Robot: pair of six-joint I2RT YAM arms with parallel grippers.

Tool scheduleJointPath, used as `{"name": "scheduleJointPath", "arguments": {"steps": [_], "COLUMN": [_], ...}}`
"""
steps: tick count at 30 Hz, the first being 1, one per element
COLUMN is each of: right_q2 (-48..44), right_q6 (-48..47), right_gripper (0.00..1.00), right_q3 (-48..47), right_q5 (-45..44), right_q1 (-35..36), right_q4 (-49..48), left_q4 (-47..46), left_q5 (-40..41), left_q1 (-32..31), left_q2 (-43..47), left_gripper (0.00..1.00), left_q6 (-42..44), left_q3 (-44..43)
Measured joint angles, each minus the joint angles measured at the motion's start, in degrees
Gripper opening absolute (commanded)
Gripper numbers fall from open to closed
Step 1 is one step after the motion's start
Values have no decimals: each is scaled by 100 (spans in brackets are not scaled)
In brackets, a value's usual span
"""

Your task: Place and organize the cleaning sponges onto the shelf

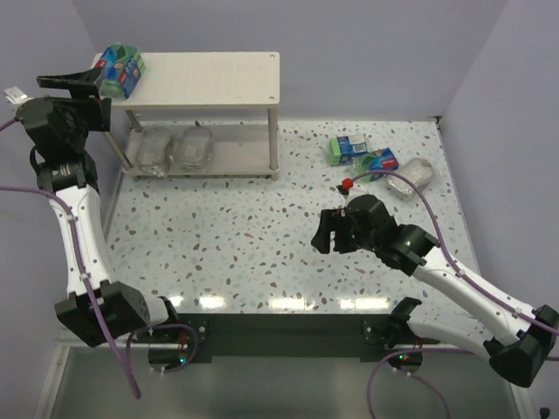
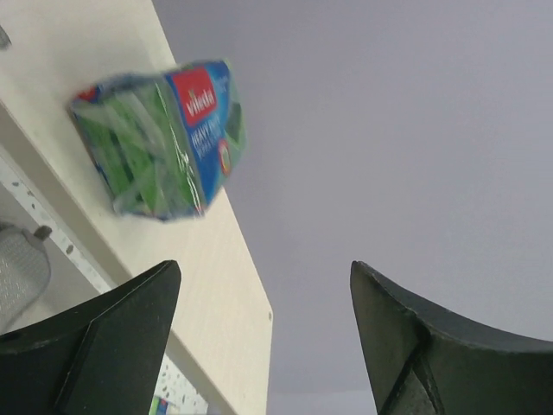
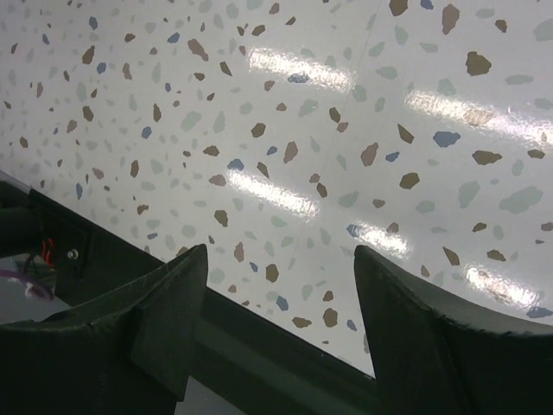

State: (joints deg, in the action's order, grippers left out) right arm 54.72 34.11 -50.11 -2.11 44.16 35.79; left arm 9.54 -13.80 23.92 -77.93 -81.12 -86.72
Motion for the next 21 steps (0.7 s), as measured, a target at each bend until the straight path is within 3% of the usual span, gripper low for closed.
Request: {"name": "scheduleJointPath", "arguments": {"steps": [3,6,11,15,21], "right_q2": [4,136,925,1786,2920], "right_q6": [42,76,133,374,1178], "right_gripper": [85,89,89,89,82], "right_q3": [-57,-79,-138,-415,-1130], "right_q5": [-164,-256,-149,-197,-553], "right_q1": [-57,-363,-1742,-2787,-3659], "right_q4": [31,-4,-249,-553,-1331], "left_q4": [-98,-267,-398,-170,48], "left_q5": [-289,-481,-1012,-1377,-2205], "left_q1": [-129,-522,-1672,-1899,-2256], "left_q2": [802,1652,2929,3646,3862], "left_gripper": [85,85,85,85,85], "left_q6": [142,490,1510,2430,3587], "left_q3": [651,1401,2704,3473,4133]}}
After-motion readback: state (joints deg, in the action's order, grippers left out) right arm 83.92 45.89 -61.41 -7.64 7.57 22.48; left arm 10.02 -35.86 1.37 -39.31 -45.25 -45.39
